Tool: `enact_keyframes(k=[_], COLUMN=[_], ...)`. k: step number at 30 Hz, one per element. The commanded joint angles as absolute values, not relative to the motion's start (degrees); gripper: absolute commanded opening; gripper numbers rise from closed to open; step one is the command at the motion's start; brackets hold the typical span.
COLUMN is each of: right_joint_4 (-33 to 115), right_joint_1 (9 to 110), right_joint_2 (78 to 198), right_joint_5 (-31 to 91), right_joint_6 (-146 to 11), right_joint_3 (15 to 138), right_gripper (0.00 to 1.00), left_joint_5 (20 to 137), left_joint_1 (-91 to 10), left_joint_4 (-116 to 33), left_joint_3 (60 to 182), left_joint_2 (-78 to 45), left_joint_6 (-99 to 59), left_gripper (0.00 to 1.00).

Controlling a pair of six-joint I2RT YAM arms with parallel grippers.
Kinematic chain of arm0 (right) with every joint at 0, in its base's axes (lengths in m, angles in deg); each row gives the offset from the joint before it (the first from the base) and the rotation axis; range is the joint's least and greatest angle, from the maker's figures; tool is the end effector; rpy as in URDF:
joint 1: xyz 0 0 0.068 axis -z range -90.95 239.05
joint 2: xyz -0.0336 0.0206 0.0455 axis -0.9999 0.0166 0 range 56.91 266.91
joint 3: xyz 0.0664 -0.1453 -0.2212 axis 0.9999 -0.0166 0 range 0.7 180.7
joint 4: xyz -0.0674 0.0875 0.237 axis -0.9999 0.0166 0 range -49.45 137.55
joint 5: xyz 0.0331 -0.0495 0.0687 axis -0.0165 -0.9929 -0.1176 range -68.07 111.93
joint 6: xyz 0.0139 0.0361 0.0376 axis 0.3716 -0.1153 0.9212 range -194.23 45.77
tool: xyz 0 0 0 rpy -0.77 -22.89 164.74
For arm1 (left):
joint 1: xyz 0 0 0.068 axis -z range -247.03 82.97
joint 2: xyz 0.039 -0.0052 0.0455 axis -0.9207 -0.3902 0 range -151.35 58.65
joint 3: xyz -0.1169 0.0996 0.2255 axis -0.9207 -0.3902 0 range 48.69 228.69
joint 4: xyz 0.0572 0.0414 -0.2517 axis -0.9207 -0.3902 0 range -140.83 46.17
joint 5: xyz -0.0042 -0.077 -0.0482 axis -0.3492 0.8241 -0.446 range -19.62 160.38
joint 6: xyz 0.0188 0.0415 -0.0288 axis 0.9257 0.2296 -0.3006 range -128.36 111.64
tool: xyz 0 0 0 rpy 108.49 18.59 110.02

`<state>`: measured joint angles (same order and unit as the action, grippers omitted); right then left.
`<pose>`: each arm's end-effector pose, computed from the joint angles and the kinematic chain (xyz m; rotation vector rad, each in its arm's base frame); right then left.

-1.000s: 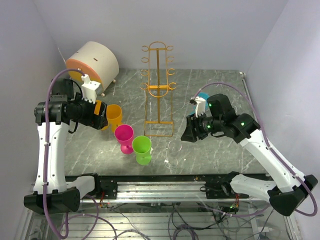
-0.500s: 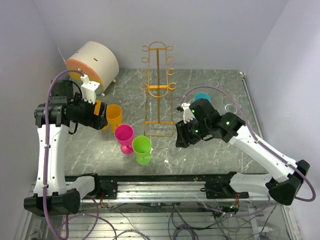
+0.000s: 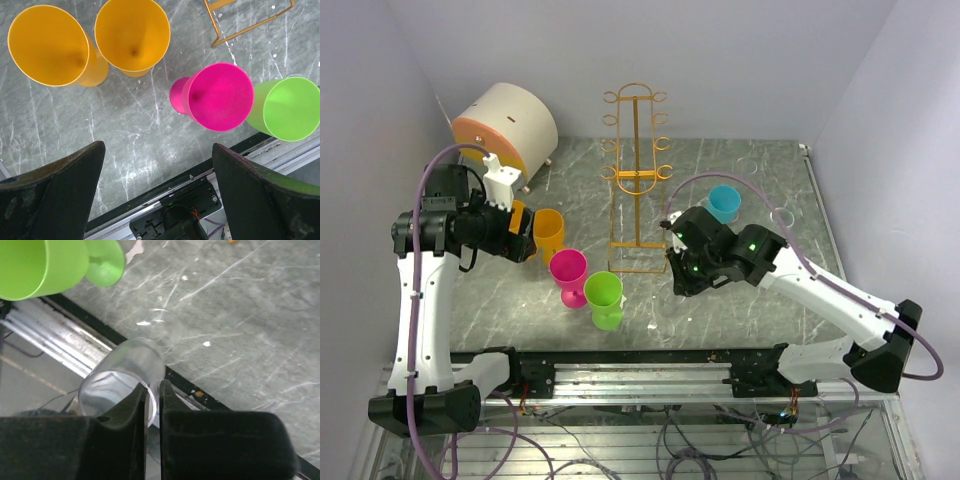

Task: Place the wine glass upside down on the wine glass rack

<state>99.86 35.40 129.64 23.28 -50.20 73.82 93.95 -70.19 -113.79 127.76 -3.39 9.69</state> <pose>0.1432 0.1961 0.3335 -0.6964 2.5991 0.4939 0.1777 -0.0045 0.3907 0.4802 2.3720 -0.3462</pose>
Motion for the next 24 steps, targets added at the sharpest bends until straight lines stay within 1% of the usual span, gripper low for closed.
enact_keyframes(k=[1,4,9,13,16,19,24], right_joint_4=[104.6,106.3,110.1,111.5,107.8,100.0,92.9], right_joint_1=[32.8,31.7,30.9,30.9,30.9,30.9,30.9], right_joint_2=[131.9,131.2,127.8,124.3,122.3,120.8,122.2], right_joint_5=[16.9,14.4,11.1,10.3,13.8,20.5,21.4], right_joint_6=[-46.5,-44.9,-43.6,-44.8,-46.7,-48.8,-51.6], right_joint_3=[76.5,78.9,84.7,89.9,94.5,97.7,101.0], right_gripper=[0.0,0.0,0.0,0.0,0.0,0.0,0.0], left_joint_5=[93.8,94.8,94.3,94.3,91.1,93.0,97.0], left_joint_1=[-69.8,-69.8,-69.8,-69.8,-69.8,-69.8,-71.2], left_joint_4=[-112.0,-113.0,-114.2,-113.2,-110.3,-104.9,-98.5], left_joint_3=[127.2,128.8,136.8,142.9,145.8,145.1,143.2], left_joint_2=[-2.5,-2.9,-3.2,-3.0,-1.5,1.9,4.7], left_joint_6=[10.4,10.6,7.6,-2.2,-14.0,-21.8,-32.7], left_gripper=[1.0,1.0,1.0,1.0,1.0,0.99,0.99])
